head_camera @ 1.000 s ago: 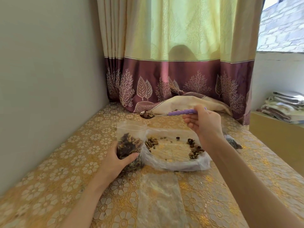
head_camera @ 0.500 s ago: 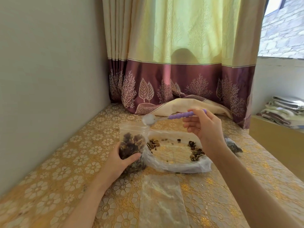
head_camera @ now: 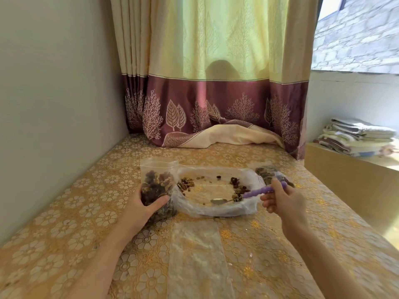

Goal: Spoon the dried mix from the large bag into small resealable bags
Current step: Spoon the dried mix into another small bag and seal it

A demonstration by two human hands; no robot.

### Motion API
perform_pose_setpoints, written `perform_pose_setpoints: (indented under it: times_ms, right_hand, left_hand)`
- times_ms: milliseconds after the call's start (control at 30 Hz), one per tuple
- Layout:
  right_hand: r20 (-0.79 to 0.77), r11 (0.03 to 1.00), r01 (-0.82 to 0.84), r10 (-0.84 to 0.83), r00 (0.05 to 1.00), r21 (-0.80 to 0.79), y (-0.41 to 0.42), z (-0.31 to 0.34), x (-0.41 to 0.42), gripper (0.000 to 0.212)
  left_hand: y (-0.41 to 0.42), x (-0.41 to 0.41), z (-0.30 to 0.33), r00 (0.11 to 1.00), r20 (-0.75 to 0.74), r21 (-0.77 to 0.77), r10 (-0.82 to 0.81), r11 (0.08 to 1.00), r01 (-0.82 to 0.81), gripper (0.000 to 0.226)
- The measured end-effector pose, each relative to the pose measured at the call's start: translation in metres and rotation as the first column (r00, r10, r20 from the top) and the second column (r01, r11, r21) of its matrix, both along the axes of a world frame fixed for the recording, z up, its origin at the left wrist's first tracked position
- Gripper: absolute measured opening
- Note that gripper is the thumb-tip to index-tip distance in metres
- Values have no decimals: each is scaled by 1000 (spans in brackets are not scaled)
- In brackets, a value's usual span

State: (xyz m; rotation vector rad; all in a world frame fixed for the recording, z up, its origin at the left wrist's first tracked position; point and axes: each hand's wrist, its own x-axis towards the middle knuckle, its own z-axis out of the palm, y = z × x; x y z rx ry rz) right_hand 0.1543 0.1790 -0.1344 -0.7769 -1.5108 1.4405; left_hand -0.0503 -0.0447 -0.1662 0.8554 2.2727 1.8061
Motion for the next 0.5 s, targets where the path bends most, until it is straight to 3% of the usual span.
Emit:
perform_pose_setpoints:
  times_ms: [200,500]
  right_hand:
    - [-18,991,116,-115,993,69,-2,-15,15,34]
    - [-53,967,253,-251,966,29,-4,-21,10,33]
  left_hand:
    - [1,0,-1,1000,-15,-11,4,1000,-4,58]
    - [0,-2,-3,1000,-5,22,-16,1000,16,58]
